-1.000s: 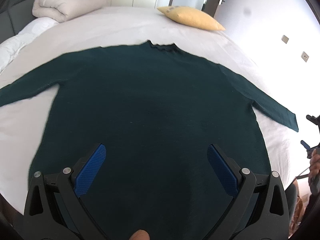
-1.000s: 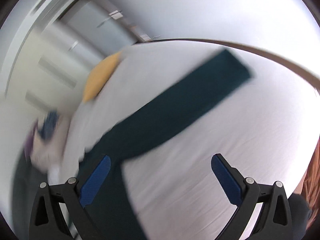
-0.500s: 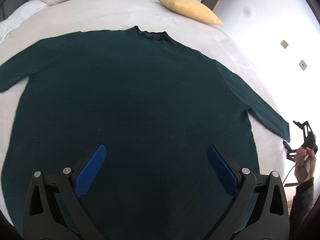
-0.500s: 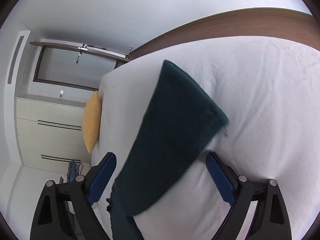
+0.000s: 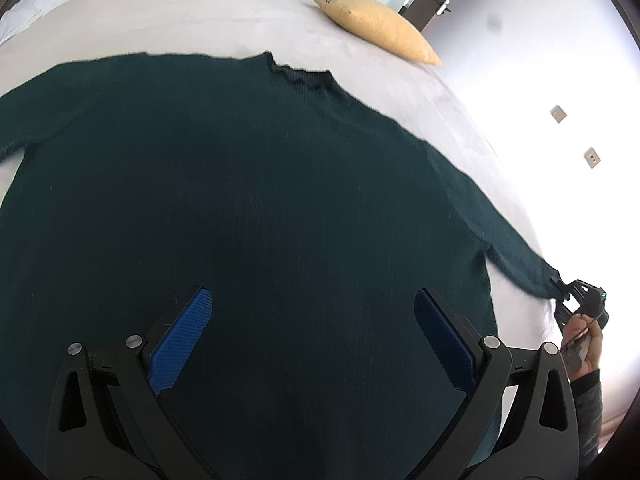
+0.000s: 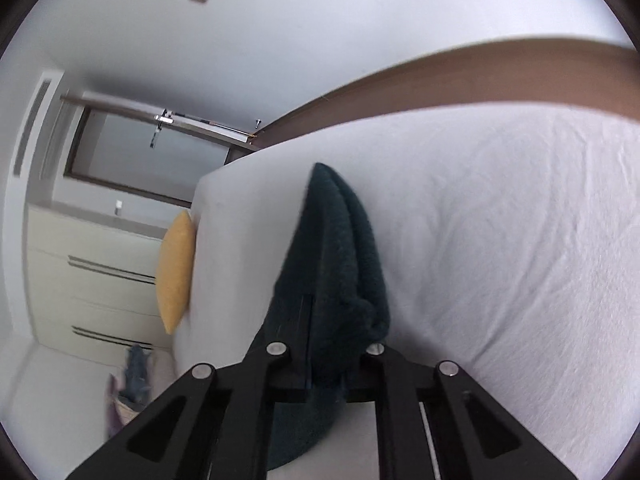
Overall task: Fold small clothes
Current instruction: 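Reach the right tool to a sweater sleeve cuff and grasp it, then lift the sleeve with the right tool and carry it across the body toward the left tool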
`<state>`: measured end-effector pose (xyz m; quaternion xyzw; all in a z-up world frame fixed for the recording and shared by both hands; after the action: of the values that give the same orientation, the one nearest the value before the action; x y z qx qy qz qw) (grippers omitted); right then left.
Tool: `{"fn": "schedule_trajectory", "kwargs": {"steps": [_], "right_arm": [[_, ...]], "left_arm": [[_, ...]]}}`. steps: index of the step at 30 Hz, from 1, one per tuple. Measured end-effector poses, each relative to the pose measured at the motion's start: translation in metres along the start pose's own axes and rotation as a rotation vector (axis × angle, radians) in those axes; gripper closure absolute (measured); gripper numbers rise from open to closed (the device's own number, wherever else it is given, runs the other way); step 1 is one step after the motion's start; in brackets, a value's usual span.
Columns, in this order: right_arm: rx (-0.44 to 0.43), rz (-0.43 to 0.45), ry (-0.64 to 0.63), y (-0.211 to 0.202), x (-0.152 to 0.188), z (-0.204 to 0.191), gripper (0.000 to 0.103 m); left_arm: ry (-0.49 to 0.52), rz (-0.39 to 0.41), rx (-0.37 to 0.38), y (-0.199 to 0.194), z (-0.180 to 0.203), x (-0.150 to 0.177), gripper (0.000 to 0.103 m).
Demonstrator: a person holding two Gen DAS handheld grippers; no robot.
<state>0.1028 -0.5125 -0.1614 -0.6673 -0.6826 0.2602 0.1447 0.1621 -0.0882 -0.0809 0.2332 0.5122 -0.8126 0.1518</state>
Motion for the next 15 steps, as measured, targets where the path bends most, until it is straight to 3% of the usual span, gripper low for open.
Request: {"fn": "schedule_trajectory", "kwargs": {"steps": [4, 7, 10, 13, 15], "right_arm": [[0.064, 0.044, -0.19, 0.004, 0.007, -0.054, 0.092], [0.094, 0.039, -0.376, 0.025, 0.034, -0.112, 0.092], [0.09, 0.012, -0.603, 0.039, 0.094, -0.168, 0.092], [0.066, -0.052, -0.909, 0.066, 0.192, -0.223, 0.093], [0.04, -0.11, -1.047, 0.079, 0.252, -0.236, 0.093]], "left_arm": [[-0.004, 0.034, 0.043, -0.001, -0.002, -0.026, 0.0], [-0.007, 0.054, 0.066, 0.002, -0.005, -0.046, 0.0], [-0.029, 0.061, 0.103, 0.008, -0.012, -0.067, 0.0], [-0.06, 0.064, 0.143, 0.015, -0.02, -0.085, 0.0], [-0.101, 0.05, 0.182, 0.024, -0.028, -0.097, 0.0]]}}
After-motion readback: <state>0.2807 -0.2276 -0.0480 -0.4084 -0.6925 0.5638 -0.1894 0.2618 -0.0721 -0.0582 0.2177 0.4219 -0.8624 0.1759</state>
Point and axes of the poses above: each gripper's, at about its wrist camera, not at the fingertips, and y roughly the way its jaws point, z to its right, x to its underside, the point moved 3 cm from there along y, roughly the way its jaws point, and after that the axes turned 7 degrees about y, right-handed, at the moved point
